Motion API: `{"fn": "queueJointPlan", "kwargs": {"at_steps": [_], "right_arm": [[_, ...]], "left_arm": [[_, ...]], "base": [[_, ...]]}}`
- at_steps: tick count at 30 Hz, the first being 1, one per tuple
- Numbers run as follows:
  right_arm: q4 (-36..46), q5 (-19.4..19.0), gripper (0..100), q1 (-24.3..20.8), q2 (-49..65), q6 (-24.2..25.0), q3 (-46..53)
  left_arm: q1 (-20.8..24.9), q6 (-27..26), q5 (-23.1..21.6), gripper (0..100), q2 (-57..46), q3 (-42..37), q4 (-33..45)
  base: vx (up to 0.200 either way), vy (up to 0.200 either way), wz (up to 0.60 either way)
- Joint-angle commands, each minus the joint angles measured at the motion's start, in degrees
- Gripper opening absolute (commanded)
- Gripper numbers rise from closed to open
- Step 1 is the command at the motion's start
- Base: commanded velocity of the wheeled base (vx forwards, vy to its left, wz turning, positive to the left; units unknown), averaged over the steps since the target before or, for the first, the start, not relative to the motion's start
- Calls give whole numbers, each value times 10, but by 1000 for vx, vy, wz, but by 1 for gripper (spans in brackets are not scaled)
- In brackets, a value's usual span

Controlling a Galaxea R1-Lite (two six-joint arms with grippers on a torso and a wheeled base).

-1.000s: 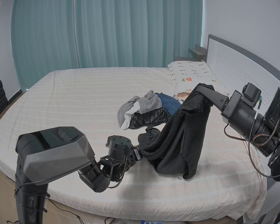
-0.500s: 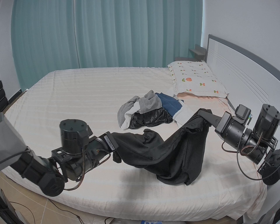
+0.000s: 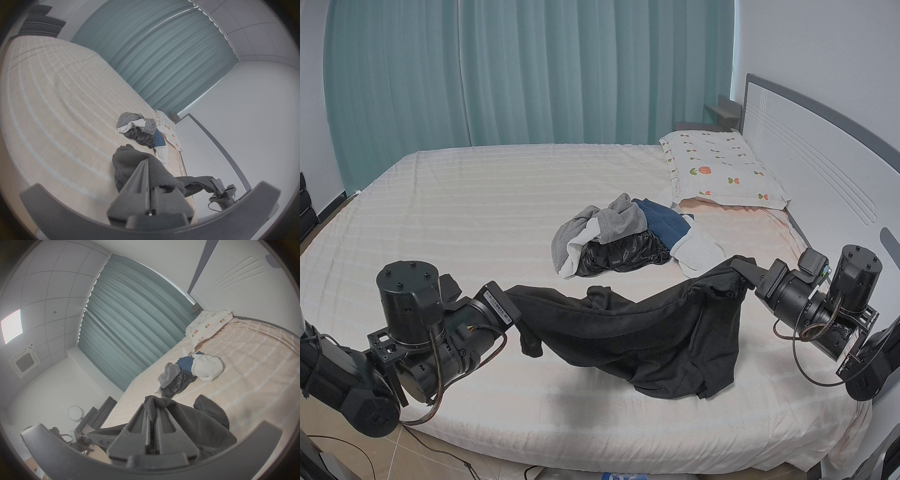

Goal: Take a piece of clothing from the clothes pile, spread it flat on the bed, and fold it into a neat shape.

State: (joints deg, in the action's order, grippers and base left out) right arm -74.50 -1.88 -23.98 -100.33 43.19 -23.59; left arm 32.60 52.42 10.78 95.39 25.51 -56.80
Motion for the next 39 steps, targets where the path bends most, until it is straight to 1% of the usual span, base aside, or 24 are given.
{"fn": "queueJointPlan", "kwargs": {"at_steps": [1, 11, 17, 21, 23, 26, 27, 31, 36, 39], "right_arm": [[0, 9, 0, -5, 0, -1, 16], [0, 10, 0, -6, 3, 0, 21], [0, 10, 0, -5, -1, 0, 21], [0, 10, 0, -7, -7, 0, 21], [0, 11, 0, -7, -7, 0, 21], [1, 16, 0, -8, -8, -1, 21], [0, 36, 0, -12, -14, -1, 14], [0, 63, 0, -35, -16, -2, 14], [-1, 74, 0, -40, -19, -2, 11], [-18, 79, 0, -40, -20, -2, 7]], "left_arm": [[0, 25, -2, 0, -41, -22, 3], [-1, 31, -5, 0, -38, -34, 3], [-1, 32, -4, 0, -21, -30, 2], [-5, 56, -1, 0, 1, -21, 2], [-6, 59, -1, 0, 4, -19, 2], [-7, 60, -1, 0, 4, -19, 2], [-7, 59, -1, 0, 2, -19, 2], [-7, 59, 1, 0, 0, -18, -2], [-7, 58, 9, 0, -13, -18, -1], [-7, 56, 11, 0, -24, -17, -1]], "base": [[-200, 0, 0], [-200, 0, 0], [0, 0, 0], [0, 0, 0], [0, 0, 0], [0, 200, 0], [0, 200, 0], [0, 200, 0], [0, 200, 0], [0, 200, 0]]}}
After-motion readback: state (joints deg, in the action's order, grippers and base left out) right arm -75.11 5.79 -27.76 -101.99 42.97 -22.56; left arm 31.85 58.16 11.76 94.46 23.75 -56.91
